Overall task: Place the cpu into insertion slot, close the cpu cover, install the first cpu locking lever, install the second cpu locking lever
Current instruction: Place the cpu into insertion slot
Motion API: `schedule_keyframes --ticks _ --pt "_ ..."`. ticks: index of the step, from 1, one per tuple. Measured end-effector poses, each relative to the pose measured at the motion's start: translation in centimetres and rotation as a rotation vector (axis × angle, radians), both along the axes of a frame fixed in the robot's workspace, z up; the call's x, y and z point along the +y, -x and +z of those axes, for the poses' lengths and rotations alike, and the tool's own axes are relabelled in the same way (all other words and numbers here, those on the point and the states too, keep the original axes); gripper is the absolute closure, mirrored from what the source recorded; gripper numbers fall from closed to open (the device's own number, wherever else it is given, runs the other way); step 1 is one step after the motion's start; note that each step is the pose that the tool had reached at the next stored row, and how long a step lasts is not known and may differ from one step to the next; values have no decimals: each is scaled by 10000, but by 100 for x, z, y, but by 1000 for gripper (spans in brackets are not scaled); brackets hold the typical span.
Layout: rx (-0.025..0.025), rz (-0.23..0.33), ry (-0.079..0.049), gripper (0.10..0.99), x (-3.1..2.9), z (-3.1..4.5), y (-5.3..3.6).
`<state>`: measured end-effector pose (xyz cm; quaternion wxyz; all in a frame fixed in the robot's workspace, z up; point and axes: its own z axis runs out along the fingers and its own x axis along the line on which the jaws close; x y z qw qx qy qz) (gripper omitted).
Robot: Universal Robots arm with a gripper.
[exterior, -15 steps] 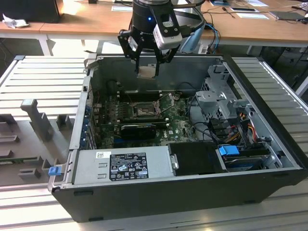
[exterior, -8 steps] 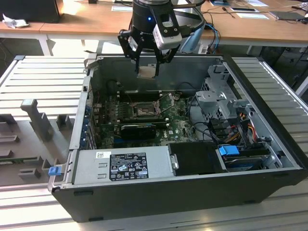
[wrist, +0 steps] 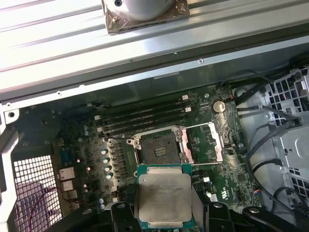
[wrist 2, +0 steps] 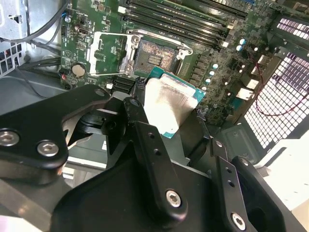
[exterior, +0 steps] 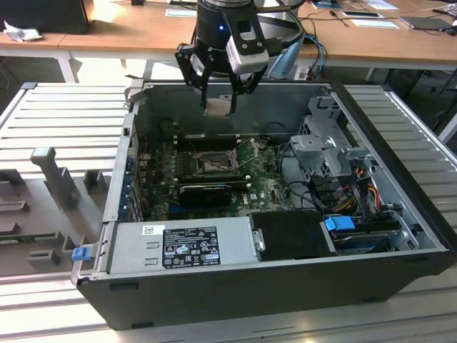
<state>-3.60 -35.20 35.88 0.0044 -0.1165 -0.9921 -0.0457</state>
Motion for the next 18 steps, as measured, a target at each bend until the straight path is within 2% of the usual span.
schedule_keyframes --ticks 18 --pt "1 -821 0 557 0 -3 0"
